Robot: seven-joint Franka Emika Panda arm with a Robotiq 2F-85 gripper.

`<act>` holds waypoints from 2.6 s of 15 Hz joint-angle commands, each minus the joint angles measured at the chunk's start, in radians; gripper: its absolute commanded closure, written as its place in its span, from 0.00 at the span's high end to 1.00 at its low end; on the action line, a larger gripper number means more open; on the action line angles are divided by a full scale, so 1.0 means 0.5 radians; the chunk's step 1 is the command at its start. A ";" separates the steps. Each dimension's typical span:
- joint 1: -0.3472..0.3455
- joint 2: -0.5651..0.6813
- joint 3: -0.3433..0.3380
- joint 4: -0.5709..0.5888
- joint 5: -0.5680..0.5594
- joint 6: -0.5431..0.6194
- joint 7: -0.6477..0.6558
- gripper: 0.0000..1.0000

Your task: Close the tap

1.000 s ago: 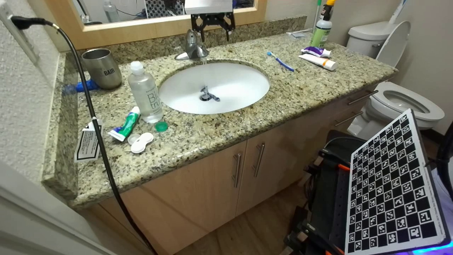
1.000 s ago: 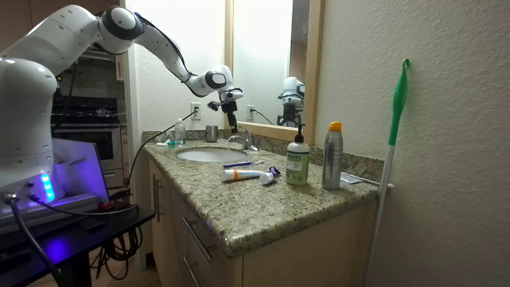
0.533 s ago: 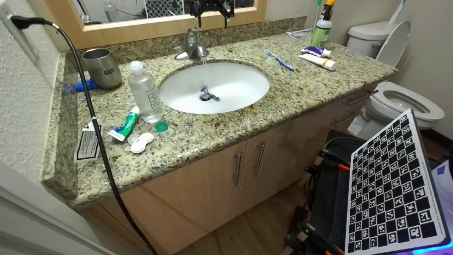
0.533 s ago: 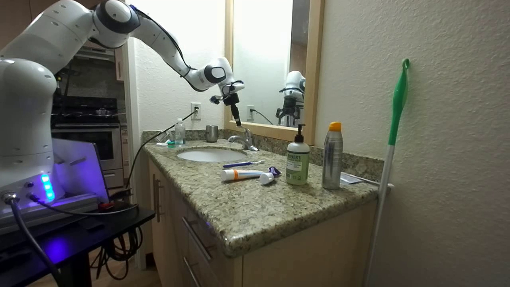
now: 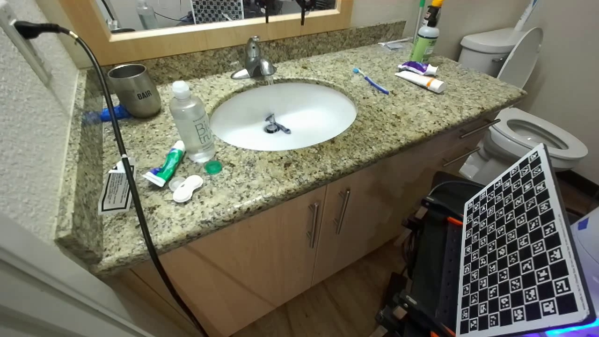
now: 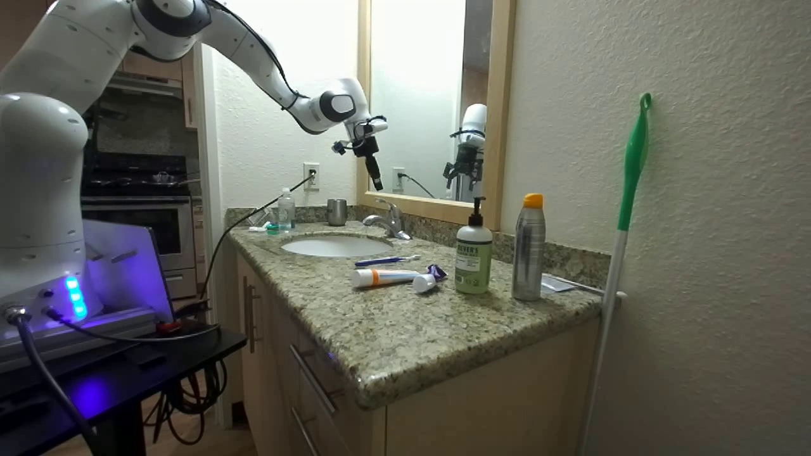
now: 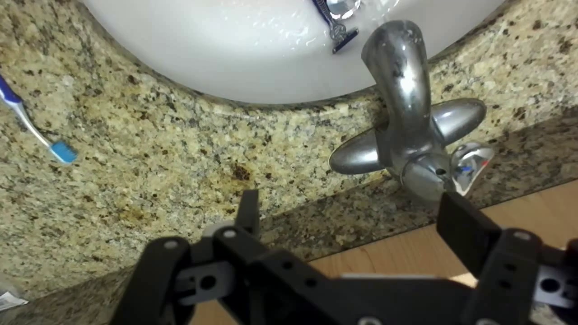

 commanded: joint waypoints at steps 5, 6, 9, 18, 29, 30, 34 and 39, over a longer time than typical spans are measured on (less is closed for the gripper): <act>-0.002 0.144 0.044 0.032 0.025 0.138 0.022 1.00; -0.005 0.157 0.042 0.041 0.030 0.186 0.035 1.00; -0.016 0.182 0.047 0.061 0.045 0.174 0.035 1.00; -0.002 0.160 0.037 0.036 0.056 0.283 0.027 1.00; 0.018 0.185 0.037 0.041 0.008 0.154 -0.013 1.00; 0.018 0.193 0.036 0.064 0.007 0.098 -0.009 1.00; -0.016 0.253 0.069 0.252 0.045 -0.361 0.003 1.00; -0.032 0.367 0.085 0.466 0.059 -0.822 0.112 1.00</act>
